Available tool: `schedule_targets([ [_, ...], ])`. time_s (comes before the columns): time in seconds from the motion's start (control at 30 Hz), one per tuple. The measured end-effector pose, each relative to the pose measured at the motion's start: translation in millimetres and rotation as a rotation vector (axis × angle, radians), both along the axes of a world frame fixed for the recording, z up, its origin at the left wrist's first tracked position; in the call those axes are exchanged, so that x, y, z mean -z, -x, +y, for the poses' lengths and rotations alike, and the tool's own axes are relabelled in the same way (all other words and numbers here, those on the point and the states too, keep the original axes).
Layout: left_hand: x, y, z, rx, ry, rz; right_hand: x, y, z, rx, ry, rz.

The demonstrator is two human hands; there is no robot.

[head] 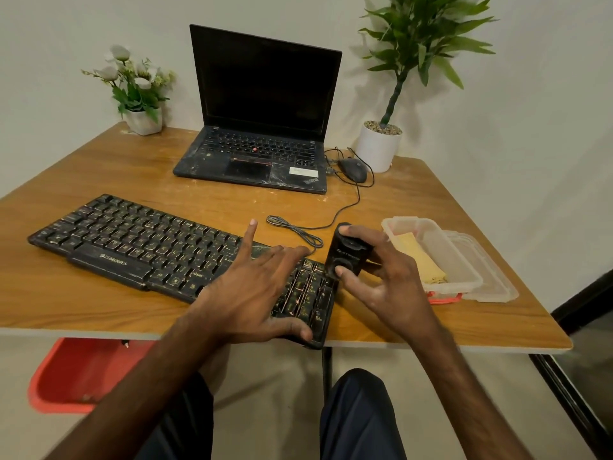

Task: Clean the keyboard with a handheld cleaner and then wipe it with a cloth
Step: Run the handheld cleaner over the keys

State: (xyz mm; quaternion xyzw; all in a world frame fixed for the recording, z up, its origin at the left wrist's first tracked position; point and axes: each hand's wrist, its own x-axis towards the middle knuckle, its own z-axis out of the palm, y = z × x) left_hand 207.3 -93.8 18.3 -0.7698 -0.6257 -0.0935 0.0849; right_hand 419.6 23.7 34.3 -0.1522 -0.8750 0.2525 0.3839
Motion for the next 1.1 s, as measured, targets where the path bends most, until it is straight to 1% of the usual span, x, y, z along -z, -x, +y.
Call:
schedule_targets([
  [0.07,0,0,0,0.000,0.000,-0.003,0,2,1,-0.047,-0.066,-0.076],
  [0.17,0,-1,0,-0.001,-0.009,-0.007,-4,0,11,0.035,-0.169,-0.173],
  [0.23,0,-1,-1,-0.002,-0.008,-0.011,-6,-1,12,0.050,-0.159,-0.151],
  [0.3,1,0,0,-0.007,-0.001,-0.007,-6,1,7,-0.022,-0.092,-0.090],
  [0.37,0,0,0,-0.012,0.001,-0.005,-4,4,5,-0.068,-0.084,-0.103],
  [0.4,0,-1,0,-0.013,0.002,-0.006,-4,4,7,-0.061,-0.108,-0.135],
  [0.47,-1,-1,0,-0.011,-0.001,-0.008,-4,3,13,0.028,-0.218,-0.205],
  [0.5,0,-1,0,-0.009,-0.004,-0.008,-5,2,16,0.075,-0.252,-0.210],
  [0.57,1,-2,0,-0.011,-0.013,-0.002,-6,2,14,0.060,-0.197,-0.151],
  [0.63,2,-1,1,-0.016,-0.015,0.002,-5,5,6,-0.042,-0.124,-0.114],
  [0.7,2,-1,1,-0.020,-0.009,0.009,-4,6,4,-0.087,-0.130,-0.157],
  [0.8,1,-2,0,-0.021,-0.011,0.011,-8,1,14,0.020,-0.250,-0.237],
  [0.83,0,-2,0,-0.022,-0.010,0.008,-10,-1,17,0.050,-0.243,-0.223],
  [0.87,0,-3,-1,-0.026,-0.010,0.008,-11,-1,16,0.044,-0.190,-0.183],
  [0.93,0,-3,0,-0.032,-0.013,0.017,-13,3,9,-0.029,-0.071,-0.107],
  [0.97,1,-3,0,-0.035,-0.013,0.021,-12,6,5,-0.074,-0.051,-0.104],
  [1.03,2,-2,0,-0.043,-0.008,0.031,-8,8,4,-0.113,-0.066,-0.157],
  [1.1,2,-2,1,-0.054,0.003,0.039,-10,3,14,-0.063,-0.088,-0.199],
])
